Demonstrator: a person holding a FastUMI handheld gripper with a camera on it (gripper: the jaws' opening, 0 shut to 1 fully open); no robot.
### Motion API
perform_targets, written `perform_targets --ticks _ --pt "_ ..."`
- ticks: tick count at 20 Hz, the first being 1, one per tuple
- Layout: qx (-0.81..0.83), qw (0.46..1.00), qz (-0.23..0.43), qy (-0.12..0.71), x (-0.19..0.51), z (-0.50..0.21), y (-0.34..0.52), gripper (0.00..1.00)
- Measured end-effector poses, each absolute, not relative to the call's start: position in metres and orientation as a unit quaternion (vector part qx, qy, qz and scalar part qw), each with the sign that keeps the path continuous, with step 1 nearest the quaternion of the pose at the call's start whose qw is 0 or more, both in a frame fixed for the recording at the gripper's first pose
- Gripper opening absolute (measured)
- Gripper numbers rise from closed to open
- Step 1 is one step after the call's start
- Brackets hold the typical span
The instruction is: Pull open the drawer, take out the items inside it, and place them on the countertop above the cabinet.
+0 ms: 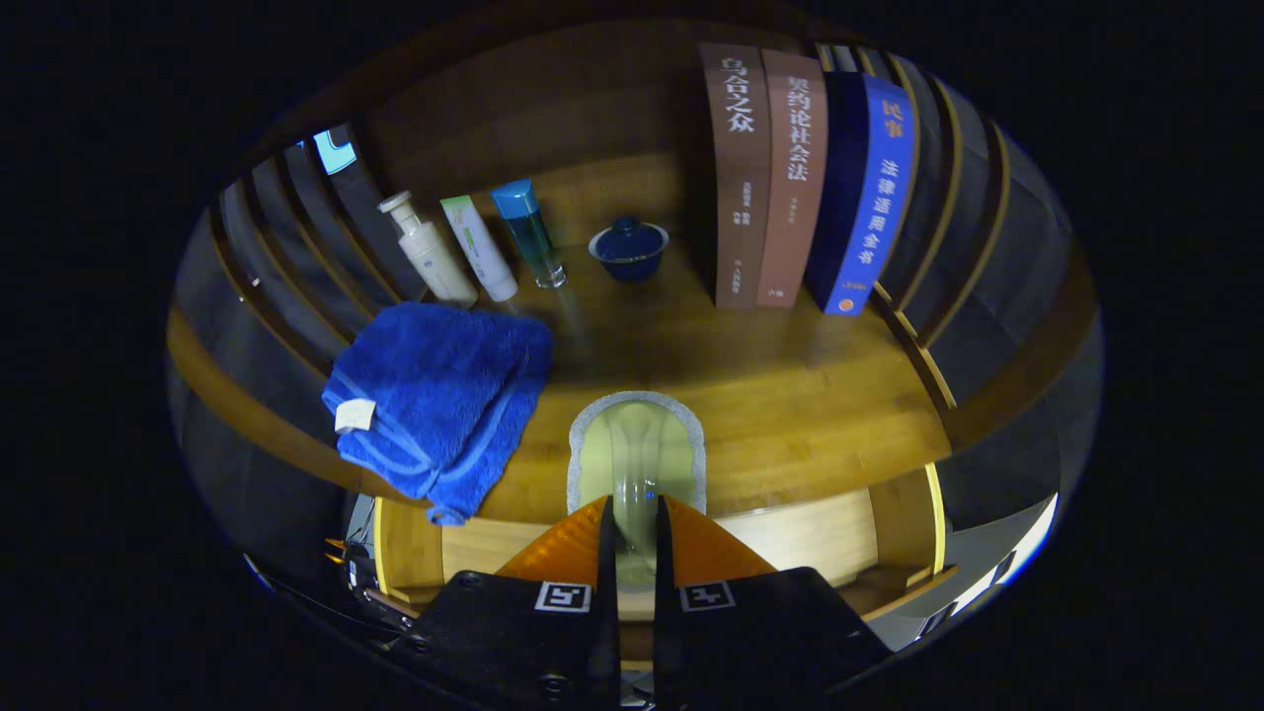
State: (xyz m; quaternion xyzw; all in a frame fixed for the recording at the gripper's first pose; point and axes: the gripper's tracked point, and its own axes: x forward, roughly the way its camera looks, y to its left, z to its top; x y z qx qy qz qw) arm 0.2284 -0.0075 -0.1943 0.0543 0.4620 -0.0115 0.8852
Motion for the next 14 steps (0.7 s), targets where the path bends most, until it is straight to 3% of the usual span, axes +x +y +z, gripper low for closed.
perform_targets --ticks 10,13,14 --pt "0.008 0.887 -0.022 0.461 0.298 -0.208 0.0 0.18" --pt "0.01 0.894 -0.012 0.447 0.296 -0.211 0.005 0.27" --pt "0.018 0.898 -0.003 0.44 0.297 -0.21 0.011 0.41"
